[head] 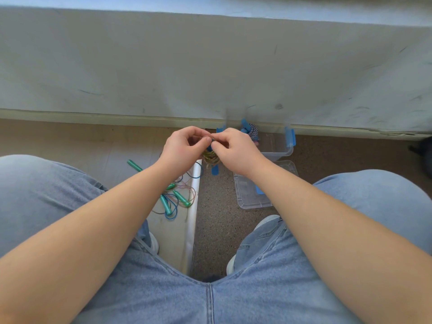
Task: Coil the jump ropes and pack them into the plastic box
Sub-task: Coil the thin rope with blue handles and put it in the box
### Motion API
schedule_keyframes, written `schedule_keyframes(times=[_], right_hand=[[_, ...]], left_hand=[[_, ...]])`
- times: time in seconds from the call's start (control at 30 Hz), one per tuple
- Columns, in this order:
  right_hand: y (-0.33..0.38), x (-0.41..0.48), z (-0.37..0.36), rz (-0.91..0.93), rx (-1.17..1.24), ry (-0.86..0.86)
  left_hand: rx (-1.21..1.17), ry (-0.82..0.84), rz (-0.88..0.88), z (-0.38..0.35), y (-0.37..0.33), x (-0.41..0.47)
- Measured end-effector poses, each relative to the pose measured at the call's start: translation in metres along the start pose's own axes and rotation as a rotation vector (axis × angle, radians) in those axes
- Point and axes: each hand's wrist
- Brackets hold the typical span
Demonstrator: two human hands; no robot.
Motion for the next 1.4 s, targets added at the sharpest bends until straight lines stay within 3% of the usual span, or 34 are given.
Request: schedule_keyframes(times=[0.23,0.37,0.6,0.8,1.07,1.27,1.4], right_hand=[[-0.008,0.010,0.006,-0.170,0.382,-0.045],[-0.009,0.010,0.008,-0.126,0.385,-0.063],[-0.007,0.006,0.011,0.045,0.066,0.042],[-0.011,0.010,0.014,-0.095,0.211,-0.065],[-0.015,0.008,0.020,-0.056,0.316,0.120],[-0.013,0.009,0.022,-0.033,0.348,0.036],[-0.013,0.008,0.021,0.019,0.336,-0.038]], left_hand=[[-0.104,-0.012,-0.030,0.002,-0.003,0.002],[-0.130,0.059,-0.059,0.003,-0.006,0.001],[-0.026,0.122,-0.055,0.006,-0.003,-0.001],[-0.028,0.121,-0.090,0.008,-0.006,0.000],[-0.059,-0.017,-0.036,0.004,-0.007,0.000],[-0.010,-0.050,-0.062,0.005,-0.009,0.000],[0.118,-0.037,-0.204,0.007,-0.010,0.001]])
Point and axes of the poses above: each hand's wrist, its own x-axis towards the middle knuckle, its own z-axis out of the back of the hand, y = z × x, and after that the axes turned 15 degrees about -x, right-handed
